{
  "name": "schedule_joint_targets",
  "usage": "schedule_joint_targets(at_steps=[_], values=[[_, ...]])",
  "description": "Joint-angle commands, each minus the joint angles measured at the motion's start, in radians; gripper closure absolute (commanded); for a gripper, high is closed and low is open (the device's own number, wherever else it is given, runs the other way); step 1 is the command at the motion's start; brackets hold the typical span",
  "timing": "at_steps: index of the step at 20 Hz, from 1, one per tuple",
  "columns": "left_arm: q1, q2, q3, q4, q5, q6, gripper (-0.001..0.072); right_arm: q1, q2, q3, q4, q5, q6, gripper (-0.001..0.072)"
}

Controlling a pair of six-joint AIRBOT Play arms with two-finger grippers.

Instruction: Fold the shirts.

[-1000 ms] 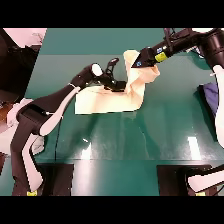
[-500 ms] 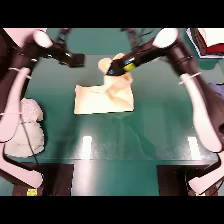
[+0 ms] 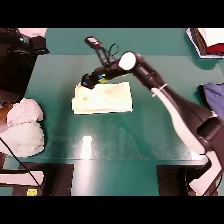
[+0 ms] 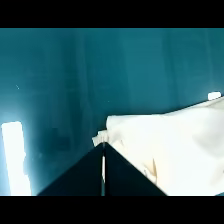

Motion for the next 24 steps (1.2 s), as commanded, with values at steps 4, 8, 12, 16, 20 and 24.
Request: schedule_joint_targets(at_steps=[4, 8, 12, 16, 20, 24], values=[[0.013, 0.014, -0.055, -0.063, -0.066, 0.003, 0.0685, -0.306, 0.184, -0.328, -0.045, 0.211, 0.026, 0.0117], [0.013, 0.014, -0.138, -0.117, -0.068, 0.025, 0.0685, -0.485, 0.175, -0.528, 0.092, 0.213, 0.026, 0.0], [0.013, 0.014, -0.154, -0.159, -0.055, 0.047, 0.0685, -0.531, 0.085, -0.603, 0.236, 0.199, 0.02, 0.0042], [0.013, 0.014, -0.154, -0.171, -0.048, 0.055, 0.0685, -0.452, -0.034, -0.497, 0.315, 0.197, 0.021, 0.0043], [0.013, 0.014, -0.154, -0.171, -0.051, 0.055, 0.0685, -0.344, -0.13, -0.369, 0.386, 0.177, 0.021, 0.0209], [0.013, 0.014, -0.154, -0.174, -0.072, 0.055, 0.0685, -0.275, -0.15, -0.324, 0.383, 0.102, 0.017, 0.0585]])
